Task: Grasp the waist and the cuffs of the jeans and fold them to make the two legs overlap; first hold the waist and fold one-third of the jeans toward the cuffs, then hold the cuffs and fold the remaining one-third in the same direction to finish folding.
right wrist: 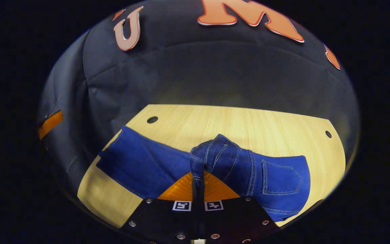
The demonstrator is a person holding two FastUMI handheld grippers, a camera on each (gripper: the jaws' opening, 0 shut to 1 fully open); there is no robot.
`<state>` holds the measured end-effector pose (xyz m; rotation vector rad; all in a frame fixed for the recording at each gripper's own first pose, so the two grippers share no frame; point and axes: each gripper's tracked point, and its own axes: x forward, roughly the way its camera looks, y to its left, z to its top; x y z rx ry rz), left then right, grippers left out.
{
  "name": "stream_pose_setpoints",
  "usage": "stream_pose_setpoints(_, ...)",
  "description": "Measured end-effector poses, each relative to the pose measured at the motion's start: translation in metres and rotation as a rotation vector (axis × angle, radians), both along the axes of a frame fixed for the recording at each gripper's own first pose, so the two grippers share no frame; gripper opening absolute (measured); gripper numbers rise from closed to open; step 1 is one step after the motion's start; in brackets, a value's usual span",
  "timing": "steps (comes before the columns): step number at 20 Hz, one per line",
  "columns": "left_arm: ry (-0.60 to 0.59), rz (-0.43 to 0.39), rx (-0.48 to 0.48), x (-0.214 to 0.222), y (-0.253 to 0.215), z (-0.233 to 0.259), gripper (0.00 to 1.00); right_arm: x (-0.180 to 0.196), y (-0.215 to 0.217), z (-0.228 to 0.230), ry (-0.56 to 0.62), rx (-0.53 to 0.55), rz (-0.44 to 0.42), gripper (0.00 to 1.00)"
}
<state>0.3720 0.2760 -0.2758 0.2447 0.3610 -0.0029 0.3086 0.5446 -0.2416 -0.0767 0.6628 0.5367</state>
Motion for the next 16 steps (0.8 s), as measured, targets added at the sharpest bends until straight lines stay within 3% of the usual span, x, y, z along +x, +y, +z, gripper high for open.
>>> stream_pose_setpoints(6, 0.033, 0.026, -0.044, -0.004, 0.002, -0.011, 0.98, -0.014, 0.004, -0.022, 0.017, -0.046, 0.037, 0.04)
stream_pose_setpoints(8, 0.04, 0.037, -0.058, -0.006, 0.002, -0.012, 0.99, -0.027, 0.016, -0.022, 0.069, -0.008, 0.073, 0.14)
stream_pose_setpoints(10, 0.04, 0.05, -0.068, -0.006, 0.005, -0.014, 0.99, -0.034, 0.023, -0.014, 0.066, 0.028, 0.089, 0.43)
stream_pose_setpoints(13, 0.062, 0.073, -0.113, -0.011, 0.006, -0.018, 0.98, -0.033, 0.022, 0.004, 0.047, 0.067, 0.087, 0.96)
stream_pose_setpoints(16, 0.104, 0.118, -0.246, -0.022, -0.003, -0.023, 0.99, -0.027, 0.012, 0.03, 0.012, 0.1, 0.089, 0.97)
